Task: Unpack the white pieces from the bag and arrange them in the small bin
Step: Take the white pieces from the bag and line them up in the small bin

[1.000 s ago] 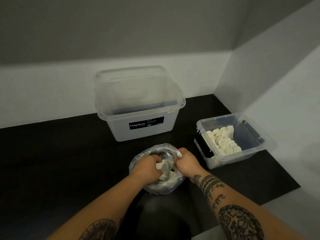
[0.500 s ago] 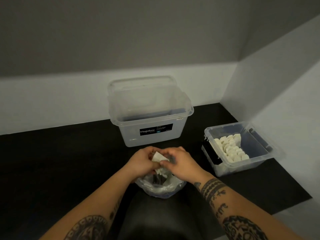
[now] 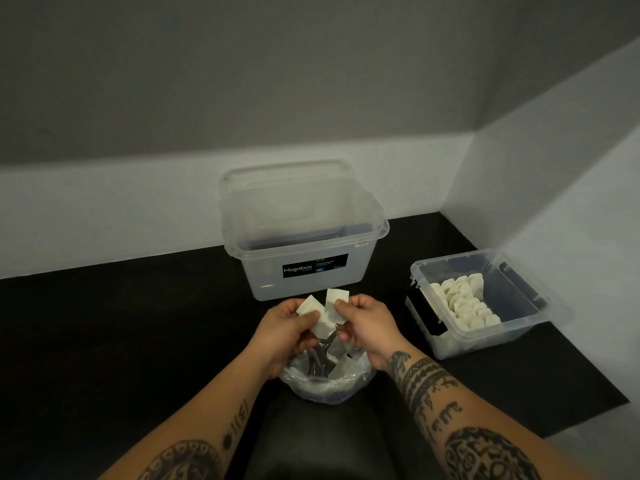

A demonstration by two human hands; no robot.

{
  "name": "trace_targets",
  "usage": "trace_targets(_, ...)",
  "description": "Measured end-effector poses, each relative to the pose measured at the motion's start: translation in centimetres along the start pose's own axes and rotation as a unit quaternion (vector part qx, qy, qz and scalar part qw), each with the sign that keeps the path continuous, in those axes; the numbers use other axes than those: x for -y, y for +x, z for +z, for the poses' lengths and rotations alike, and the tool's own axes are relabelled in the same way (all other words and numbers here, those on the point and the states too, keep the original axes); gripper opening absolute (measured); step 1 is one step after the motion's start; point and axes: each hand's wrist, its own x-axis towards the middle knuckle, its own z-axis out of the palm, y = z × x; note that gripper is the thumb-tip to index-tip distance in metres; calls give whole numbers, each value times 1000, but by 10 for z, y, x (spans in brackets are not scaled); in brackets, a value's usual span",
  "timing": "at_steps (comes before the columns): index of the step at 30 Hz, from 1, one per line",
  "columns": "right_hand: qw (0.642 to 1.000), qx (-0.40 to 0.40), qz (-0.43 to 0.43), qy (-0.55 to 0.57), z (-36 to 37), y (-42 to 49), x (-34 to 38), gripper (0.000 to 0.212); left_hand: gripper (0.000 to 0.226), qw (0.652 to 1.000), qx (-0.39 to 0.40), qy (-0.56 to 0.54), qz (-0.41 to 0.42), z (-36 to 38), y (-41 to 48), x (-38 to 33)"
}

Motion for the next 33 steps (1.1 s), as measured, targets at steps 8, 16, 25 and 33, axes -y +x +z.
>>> trace_targets(8,991,91,-9,-93,-18,2,25,16,13,996,-9,-69,-49,4,3,-2)
trace_targets(16,921,147,-57,-357,-19,3,49,38,23,993,57,-72,-75,10,-2,-5)
trace_targets(25,987,130,9,95,-12,1,23,53,24,980,49,-190,-42,19,1,-5)
trace_targets(33,989,17,-98,113,2,-5,29,34,32,965,38,-249,-66,26,4,-1)
